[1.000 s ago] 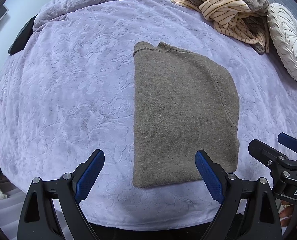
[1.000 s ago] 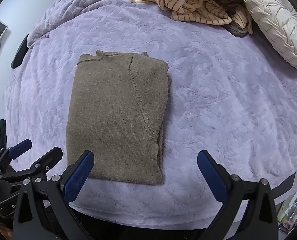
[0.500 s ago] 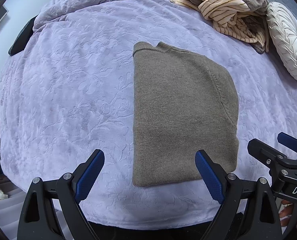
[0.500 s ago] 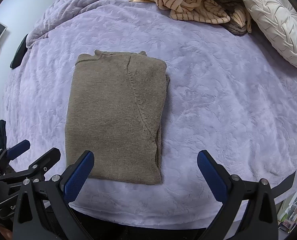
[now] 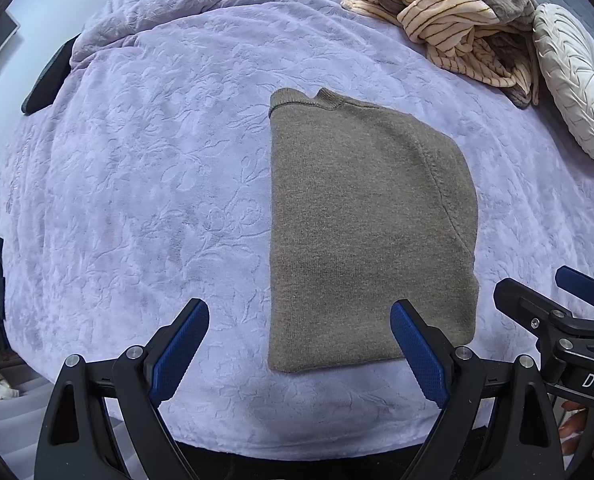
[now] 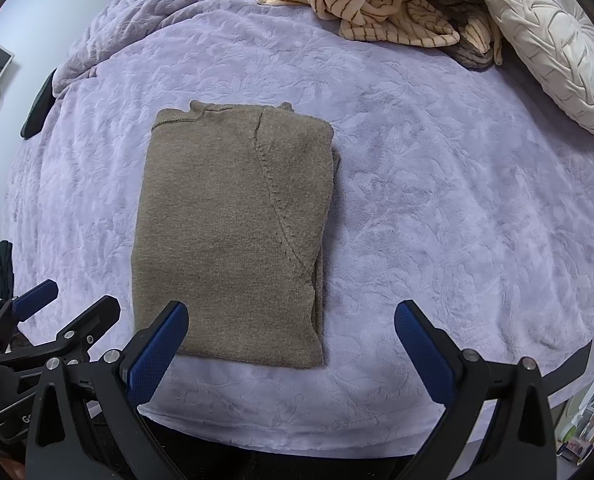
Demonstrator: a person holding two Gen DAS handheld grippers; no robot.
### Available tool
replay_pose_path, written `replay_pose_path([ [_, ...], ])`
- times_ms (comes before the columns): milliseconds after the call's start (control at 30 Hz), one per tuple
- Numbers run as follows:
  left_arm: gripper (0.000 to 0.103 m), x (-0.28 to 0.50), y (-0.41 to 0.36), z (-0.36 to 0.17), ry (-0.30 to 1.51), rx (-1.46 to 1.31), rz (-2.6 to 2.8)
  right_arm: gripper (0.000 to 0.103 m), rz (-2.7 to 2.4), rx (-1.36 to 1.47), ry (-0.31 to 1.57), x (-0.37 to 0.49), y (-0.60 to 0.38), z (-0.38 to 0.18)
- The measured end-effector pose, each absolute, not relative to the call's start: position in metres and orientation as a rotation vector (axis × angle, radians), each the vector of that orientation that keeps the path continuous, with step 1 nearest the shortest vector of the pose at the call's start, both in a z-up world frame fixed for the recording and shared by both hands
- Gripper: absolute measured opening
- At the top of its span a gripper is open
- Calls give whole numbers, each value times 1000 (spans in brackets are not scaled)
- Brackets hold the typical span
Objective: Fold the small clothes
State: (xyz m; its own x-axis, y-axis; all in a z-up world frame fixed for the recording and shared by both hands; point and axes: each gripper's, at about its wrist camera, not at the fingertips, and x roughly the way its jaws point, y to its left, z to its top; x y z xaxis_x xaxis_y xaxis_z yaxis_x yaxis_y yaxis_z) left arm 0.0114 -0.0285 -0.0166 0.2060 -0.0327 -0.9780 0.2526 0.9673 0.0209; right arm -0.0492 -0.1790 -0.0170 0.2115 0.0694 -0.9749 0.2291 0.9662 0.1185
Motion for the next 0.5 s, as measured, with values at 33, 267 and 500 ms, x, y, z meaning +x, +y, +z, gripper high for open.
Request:
replay_pose_path([
  [33, 93, 12, -28, -16, 1351, 190, -200, 103, -114, 260, 1358, -49, -179, -17],
  [267, 93, 13, -26, -17, 1352, 190, -198, 103, -114, 267, 1358, -50, -178, -17],
  [500, 93, 12, -28, -16, 1352, 186, -196, 103, -115, 269, 1358, -51, -177, -18],
])
